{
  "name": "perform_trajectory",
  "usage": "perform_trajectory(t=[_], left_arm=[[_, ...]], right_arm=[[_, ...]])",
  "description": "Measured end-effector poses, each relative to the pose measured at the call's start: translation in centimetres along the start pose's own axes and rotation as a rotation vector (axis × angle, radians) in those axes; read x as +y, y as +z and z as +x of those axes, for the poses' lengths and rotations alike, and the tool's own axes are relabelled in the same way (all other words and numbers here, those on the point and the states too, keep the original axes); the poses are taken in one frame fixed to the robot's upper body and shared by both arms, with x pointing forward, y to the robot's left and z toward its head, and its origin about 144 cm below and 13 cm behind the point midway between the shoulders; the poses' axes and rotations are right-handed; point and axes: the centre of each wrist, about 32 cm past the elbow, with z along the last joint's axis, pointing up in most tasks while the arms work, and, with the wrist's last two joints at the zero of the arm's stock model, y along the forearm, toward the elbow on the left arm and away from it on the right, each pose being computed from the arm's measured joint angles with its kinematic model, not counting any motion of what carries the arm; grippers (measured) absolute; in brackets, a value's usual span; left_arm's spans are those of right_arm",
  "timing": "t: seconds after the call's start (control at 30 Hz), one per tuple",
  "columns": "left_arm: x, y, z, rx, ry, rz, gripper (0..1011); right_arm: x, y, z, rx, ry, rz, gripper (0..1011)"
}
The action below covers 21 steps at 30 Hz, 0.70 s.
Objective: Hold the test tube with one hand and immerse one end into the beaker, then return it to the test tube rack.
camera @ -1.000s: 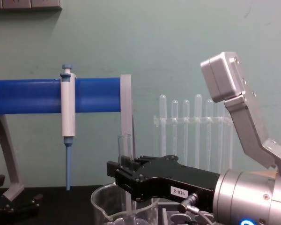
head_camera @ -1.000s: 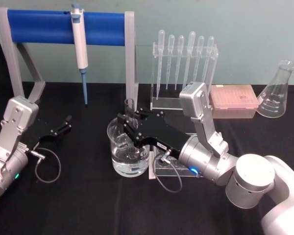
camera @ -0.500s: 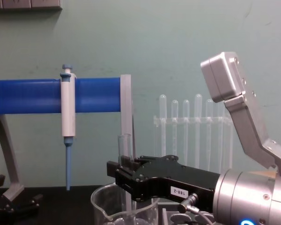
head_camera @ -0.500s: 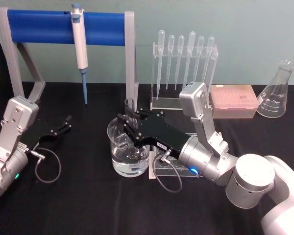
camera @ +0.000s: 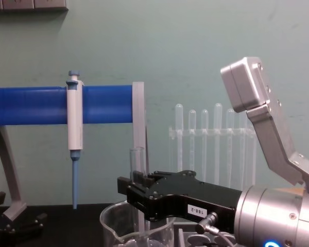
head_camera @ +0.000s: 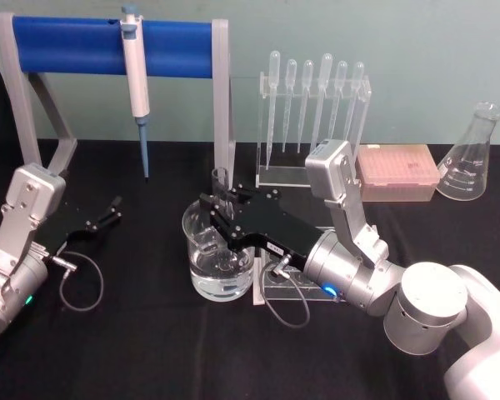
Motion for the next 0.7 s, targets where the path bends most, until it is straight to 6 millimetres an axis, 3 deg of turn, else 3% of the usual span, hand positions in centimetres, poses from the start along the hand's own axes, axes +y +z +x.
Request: perform_trajectory(t=[0.7], left_arm=[[0.00, 0.00, 0.00, 0.000, 0.000, 0.000, 1000]], right_arm=[[0.00, 0.00, 0.00, 0.000, 0.000, 0.000, 225]])
